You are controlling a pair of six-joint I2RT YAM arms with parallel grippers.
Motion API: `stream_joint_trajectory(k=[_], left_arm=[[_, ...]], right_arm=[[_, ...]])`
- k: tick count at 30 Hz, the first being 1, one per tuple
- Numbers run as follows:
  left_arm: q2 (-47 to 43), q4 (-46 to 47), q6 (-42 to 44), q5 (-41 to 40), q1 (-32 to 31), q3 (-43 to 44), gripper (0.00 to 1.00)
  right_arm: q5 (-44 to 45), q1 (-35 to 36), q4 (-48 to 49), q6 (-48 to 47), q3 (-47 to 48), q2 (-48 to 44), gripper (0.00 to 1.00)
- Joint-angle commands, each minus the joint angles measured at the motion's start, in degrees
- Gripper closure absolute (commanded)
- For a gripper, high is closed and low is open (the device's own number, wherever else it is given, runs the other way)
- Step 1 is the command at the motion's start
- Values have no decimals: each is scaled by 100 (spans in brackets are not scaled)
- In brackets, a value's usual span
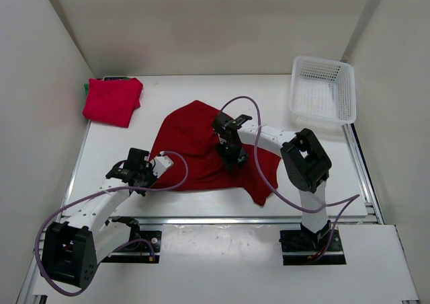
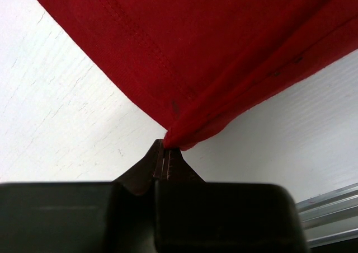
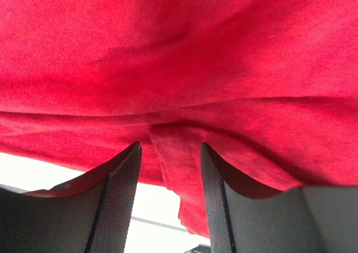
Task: Fold and stack the t-shirts
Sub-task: Flatten out the tshirt
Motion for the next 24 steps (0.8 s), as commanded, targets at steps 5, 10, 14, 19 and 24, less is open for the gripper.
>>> stream_joint_trajectory(k=[5,10,14,19,24], left_arm=[[-83,109,-21,-6,24,-17,100],[-92,92,-21,11,16,-8,100],[-118,83,-30,29,51,-8,100],[-83,82,-21,3,16,9,100],[-83,91,5,-23,42,18,100]], right_arm=[[-145,49,0,228,85,224,49],[-31,-13,43,245,68,348,57],[-13,-92,60,290,24,339,70],[-4,-189,87,360,-90,49,84],[-83,-373,184,482,-345,-285,100]])
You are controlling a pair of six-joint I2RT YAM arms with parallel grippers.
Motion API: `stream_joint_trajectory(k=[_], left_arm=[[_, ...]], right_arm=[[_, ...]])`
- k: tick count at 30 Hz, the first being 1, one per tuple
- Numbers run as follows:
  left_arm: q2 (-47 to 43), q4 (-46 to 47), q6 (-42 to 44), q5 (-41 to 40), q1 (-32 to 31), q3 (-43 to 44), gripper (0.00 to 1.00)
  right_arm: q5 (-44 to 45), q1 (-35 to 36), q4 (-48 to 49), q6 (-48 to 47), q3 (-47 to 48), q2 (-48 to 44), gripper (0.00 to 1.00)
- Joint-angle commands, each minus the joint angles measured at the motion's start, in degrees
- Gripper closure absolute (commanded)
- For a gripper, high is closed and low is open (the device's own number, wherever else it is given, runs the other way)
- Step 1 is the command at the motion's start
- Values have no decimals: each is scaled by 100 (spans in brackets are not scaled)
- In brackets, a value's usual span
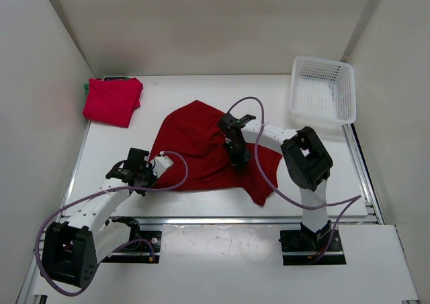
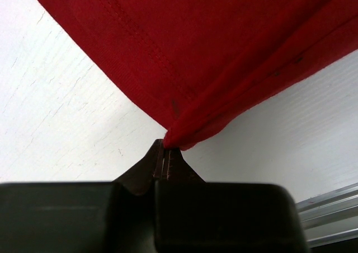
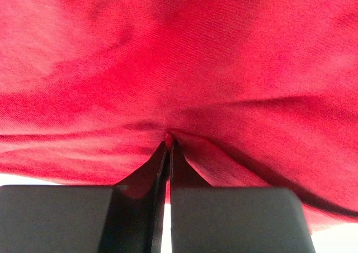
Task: Fold and stack the t-shirts
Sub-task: Flatten out the tshirt
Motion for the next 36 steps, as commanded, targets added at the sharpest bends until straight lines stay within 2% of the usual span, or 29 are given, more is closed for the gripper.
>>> stream_joint_trajectory(k=[1,4,5,7,8,10,11,12,13,14,16,17,19,21,25,28,30,36], left_arm=[[-80,111,-55,-76,38,18,100],[77,260,-91,-251,82,219,100],[321,330,-65,-287,91,333,100],[876,418,-56,-453,257,1365,100],[1365,428,-91,-515,353,1780,100],[2489,140,-414,-490,739,4066,100],[2773,7,-791,-289,915,5558,100],[3342,-290,-1012,-131,1213,6364,100],[3904,-624,-1493,202,1625,7947,100],[4145,-714,-1941,657,1942,9373,100],[4629,-716,-2391,1142,2216,10637,100],[4543,-506,-2455,1337,2252,10722,100],[4010,20,-2351,1453,2096,9901,100],[3411,532,-2009,1419,1850,8349,100],[2585,534,-1507,1436,1699,6919,100],[1944,437,-701,1296,1717,5628,100],[1547,44,-226,1207,1681,4663,100],[1440,-1179,664,733,1655,3158,100]], right_arm=[[-81,-155,51,135,-118,-453,100],[-204,-548,-72,91,118,-752,100],[-195,-707,-255,-83,589,-770,100],[-187,-1644,-676,-251,1968,-605,100],[-509,-1962,-888,-156,3244,-360,100],[-1324,-3182,-847,518,5793,62,99],[-1599,-3596,-707,670,6493,160,100],[-1610,-3748,-471,819,7527,274,100],[-1602,-3897,-242,812,7877,67,100],[-1549,-3925,317,708,7689,-179,100],[-1112,-3725,1321,191,5730,-1598,100],[-909,-3628,1934,66,4561,-1971,100],[-601,-3582,2746,47,3187,-3208,100],[-635,-3801,2880,188,2241,-3816,100],[-626,-3697,2556,276,467,-4820,100],[-338,-3241,2354,451,-939,-5592,100],[-13,-2785,2135,784,-1932,-6060,100],[340,-1757,957,2312,-3631,-7456,100]])
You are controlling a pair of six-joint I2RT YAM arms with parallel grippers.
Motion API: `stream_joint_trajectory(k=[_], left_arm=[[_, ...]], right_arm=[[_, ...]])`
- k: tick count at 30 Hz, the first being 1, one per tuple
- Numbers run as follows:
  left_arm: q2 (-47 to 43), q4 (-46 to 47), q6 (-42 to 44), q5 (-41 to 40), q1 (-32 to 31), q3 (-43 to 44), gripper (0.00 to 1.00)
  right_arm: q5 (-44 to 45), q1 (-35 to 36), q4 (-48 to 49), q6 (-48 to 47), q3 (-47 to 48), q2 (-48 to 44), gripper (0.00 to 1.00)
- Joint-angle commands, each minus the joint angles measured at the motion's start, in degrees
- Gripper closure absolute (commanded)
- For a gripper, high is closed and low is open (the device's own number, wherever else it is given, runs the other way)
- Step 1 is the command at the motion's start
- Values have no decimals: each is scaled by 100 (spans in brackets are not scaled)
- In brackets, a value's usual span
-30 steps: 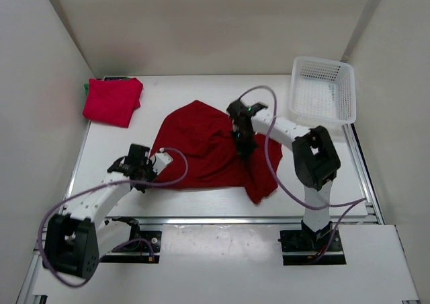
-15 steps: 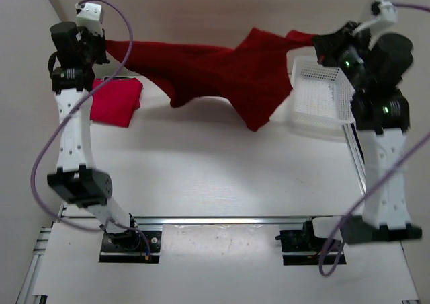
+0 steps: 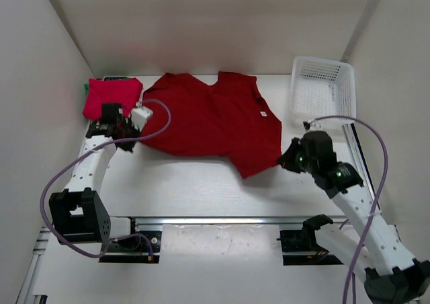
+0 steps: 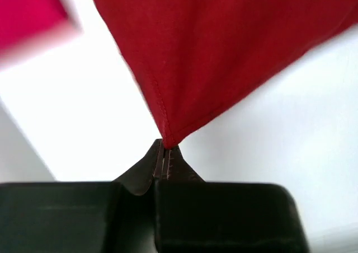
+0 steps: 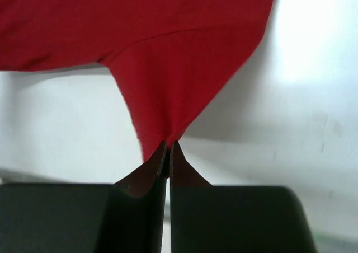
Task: Fold and stack the t-shirts
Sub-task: Flatten out the tshirt, then grap the side of the flattened tshirt closest away from the robot with both arms
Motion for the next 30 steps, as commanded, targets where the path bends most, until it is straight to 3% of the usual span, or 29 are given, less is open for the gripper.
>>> stream_joint_trajectory(k=[1,6,9,15,18,25,30], left_arm=[[-295,-1003,776,-356,98,-605,100],[-418,-1557,900,-681,29,-1318,100],[-445,-1523,847,-892,73,-1547,100],[-445,-1532,917,-937,222,-1609,100],[-401,-1365,716,-1121,231,-1504,100],[-182,-496,21,-1262,144,-1178,100],[302,-161,-462,-1165,257,-889,100]], right_arm=[[511,503,-650,1060,-285,-862,100],[179,654,-1048,1991,-1293,-1443,100],[-349,453,-907,1975,-1568,-1540,100],[-1130,-470,-890,1212,-1542,-1356,100],[-1491,-875,-425,895,-1463,-1180,100],[-1949,-1051,919,114,-560,759,100],[-2054,-1385,1273,-424,373,2089,100]])
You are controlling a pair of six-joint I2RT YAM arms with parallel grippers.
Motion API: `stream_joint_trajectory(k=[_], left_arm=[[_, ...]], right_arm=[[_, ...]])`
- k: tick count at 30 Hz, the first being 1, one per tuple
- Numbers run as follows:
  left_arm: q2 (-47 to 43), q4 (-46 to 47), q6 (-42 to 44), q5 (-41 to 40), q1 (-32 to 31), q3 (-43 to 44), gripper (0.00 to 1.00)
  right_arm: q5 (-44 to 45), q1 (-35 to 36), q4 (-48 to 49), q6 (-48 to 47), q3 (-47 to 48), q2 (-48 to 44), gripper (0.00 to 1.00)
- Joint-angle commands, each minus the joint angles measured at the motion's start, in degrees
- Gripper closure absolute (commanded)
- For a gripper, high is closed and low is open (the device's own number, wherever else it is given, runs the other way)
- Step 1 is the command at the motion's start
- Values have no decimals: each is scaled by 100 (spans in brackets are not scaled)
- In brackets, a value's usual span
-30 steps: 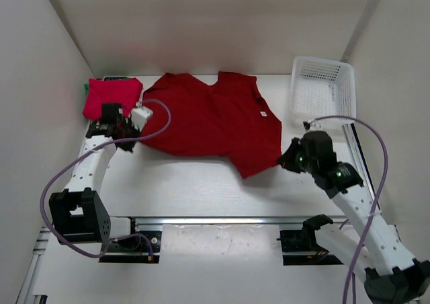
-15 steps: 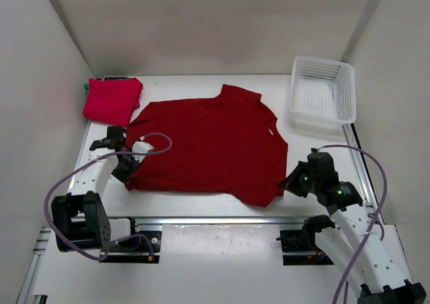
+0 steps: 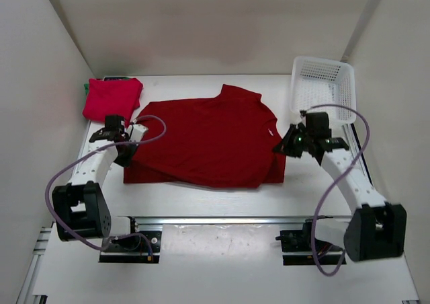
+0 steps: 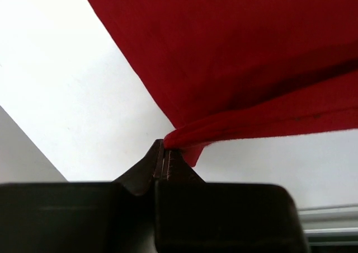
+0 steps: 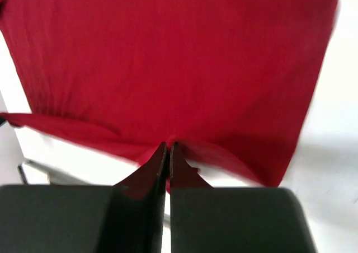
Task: Fold and stack the t-shirts
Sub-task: Grap the side of the flattened tshirt closest away from the robot with both arms, then fold the flattened tshirt in 1/3 of the way
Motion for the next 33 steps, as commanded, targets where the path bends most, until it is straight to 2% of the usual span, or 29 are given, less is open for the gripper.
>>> stream_joint_trajectory(k=[1,6,16,26,33], left_arm=[[304,484,-436,-28,39,296,100],[726,651,-621,-107,92,507,100],[1640,845,-1024,-257,117,1139,100],[2124,1108,-1060,-643,-259,1158,100],[2195,1512,-1429,-1021,-128,1237,100]], right_arm=[[-278,-253,657,-649,716,685,100],[-217,-245,551,-1133,1596,1663,100],[-111,-428,217,-1493,3098,3121,100],[-200,-315,-73,-1819,3917,4097,100],[65,-86,-301,-1959,4576,4538,99]])
